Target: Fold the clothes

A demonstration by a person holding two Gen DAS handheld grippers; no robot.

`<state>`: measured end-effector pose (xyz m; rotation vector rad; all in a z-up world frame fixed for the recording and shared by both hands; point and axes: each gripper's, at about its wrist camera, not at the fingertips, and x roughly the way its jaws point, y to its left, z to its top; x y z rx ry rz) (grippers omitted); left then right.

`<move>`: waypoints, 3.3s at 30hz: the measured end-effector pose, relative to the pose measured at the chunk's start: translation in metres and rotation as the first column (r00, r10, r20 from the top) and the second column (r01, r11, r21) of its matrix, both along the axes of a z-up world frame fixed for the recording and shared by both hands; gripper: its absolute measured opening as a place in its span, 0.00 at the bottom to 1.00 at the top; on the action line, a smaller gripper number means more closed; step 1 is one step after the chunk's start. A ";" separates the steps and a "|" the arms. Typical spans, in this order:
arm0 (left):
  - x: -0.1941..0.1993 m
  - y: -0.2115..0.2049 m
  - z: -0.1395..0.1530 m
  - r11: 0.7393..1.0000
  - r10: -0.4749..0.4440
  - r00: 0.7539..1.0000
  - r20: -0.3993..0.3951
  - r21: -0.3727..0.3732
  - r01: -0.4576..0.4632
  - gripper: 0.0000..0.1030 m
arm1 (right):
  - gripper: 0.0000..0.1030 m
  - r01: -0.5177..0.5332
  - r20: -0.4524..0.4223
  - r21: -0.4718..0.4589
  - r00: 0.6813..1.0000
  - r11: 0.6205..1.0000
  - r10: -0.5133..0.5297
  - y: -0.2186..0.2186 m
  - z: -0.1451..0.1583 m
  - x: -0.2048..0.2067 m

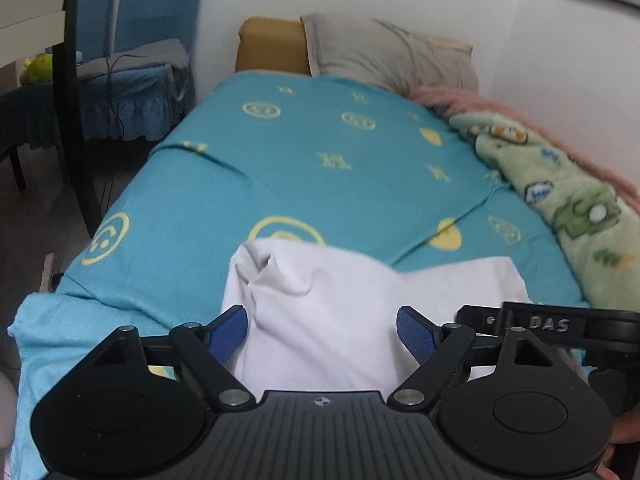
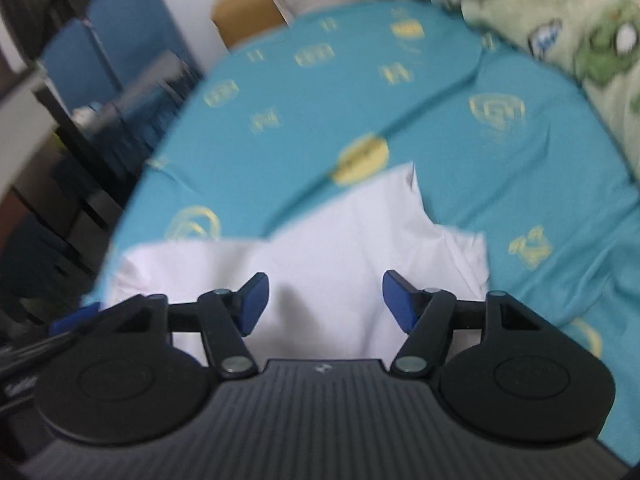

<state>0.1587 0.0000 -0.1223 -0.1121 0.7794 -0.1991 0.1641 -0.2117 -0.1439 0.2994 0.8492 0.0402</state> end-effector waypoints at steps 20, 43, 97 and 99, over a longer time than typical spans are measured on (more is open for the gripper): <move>-0.074 0.005 0.028 1.000 -0.006 1.000 0.012 0.014 0.005 0.78 | 0.64 -0.029 0.058 -0.043 0.998 0.999 0.031 0.015 0.041 -0.071; -0.128 0.035 0.047 0.957 0.018 0.988 -0.151 -0.285 -0.061 0.83 | 0.62 0.047 -0.099 -0.012 0.994 0.999 -0.048 0.003 0.013 -0.079; -0.090 0.073 -0.045 0.521 0.161 0.915 -0.370 -0.756 -0.397 0.26 | 0.70 0.560 -0.410 0.695 0.824 0.452 -0.391 -0.049 -0.043 -0.124; -0.090 0.073 -0.046 0.521 0.161 0.913 -0.375 -0.754 -0.401 0.26 | 0.62 0.575 -0.413 0.694 0.811 0.434 -0.414 -0.054 -0.045 -0.125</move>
